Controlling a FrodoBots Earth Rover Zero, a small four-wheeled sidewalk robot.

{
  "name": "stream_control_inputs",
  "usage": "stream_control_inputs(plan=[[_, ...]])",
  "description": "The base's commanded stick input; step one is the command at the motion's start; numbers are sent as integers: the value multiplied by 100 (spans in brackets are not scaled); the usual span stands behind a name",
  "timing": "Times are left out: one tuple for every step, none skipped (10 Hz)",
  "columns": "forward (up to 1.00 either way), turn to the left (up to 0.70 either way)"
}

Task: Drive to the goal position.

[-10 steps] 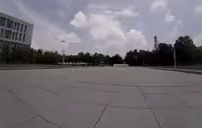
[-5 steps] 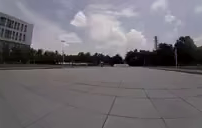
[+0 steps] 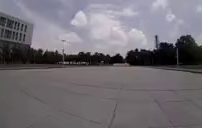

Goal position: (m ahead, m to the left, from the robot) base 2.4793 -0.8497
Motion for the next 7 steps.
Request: stream_control_inputs(plan=[[50, -2], [50, -2], [50, -2], [50, -2], [50, -2], [50, -2], [50, -2]])
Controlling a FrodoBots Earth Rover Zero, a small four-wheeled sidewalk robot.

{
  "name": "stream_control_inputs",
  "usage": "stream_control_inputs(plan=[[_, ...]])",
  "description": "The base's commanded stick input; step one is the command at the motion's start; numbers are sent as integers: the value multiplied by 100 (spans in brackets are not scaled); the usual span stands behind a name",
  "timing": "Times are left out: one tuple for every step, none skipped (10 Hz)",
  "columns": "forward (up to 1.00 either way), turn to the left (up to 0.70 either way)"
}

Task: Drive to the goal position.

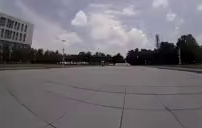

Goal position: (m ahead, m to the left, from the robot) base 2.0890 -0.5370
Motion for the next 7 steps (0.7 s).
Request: stream_control_inputs(plan=[[50, -2], [50, -2], [50, -2], [50, -2], [50, -2], [50, -2], [50, -2]])
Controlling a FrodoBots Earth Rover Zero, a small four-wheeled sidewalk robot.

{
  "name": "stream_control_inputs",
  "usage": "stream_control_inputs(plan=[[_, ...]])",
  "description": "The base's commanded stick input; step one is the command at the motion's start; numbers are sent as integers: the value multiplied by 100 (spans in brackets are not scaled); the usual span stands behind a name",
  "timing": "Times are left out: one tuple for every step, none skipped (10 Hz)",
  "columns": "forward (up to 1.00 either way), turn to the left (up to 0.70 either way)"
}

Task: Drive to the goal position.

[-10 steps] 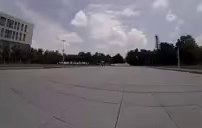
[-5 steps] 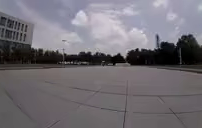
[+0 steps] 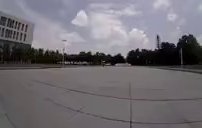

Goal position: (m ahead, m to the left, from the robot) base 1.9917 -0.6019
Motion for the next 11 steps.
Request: stream_control_inputs(plan=[[50, -2], [50, -2], [50, -2], [50, -2], [50, -2], [50, -2], [50, -2], [50, -2], [50, -2], [50, -2], [50, -2]])
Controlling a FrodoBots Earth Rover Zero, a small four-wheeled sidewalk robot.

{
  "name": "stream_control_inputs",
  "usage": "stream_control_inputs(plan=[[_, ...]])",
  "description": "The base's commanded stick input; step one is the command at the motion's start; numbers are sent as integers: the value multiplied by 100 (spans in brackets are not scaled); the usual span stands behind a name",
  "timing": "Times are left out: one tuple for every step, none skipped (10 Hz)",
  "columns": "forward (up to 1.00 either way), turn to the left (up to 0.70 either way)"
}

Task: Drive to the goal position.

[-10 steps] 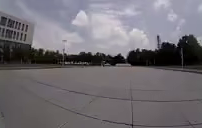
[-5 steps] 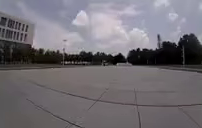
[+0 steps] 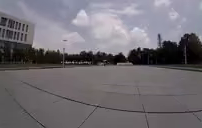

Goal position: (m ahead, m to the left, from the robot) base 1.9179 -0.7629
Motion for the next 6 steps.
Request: stream_control_inputs(plan=[[50, -2], [50, -2], [50, -2], [50, -2], [50, -2], [50, -2]])
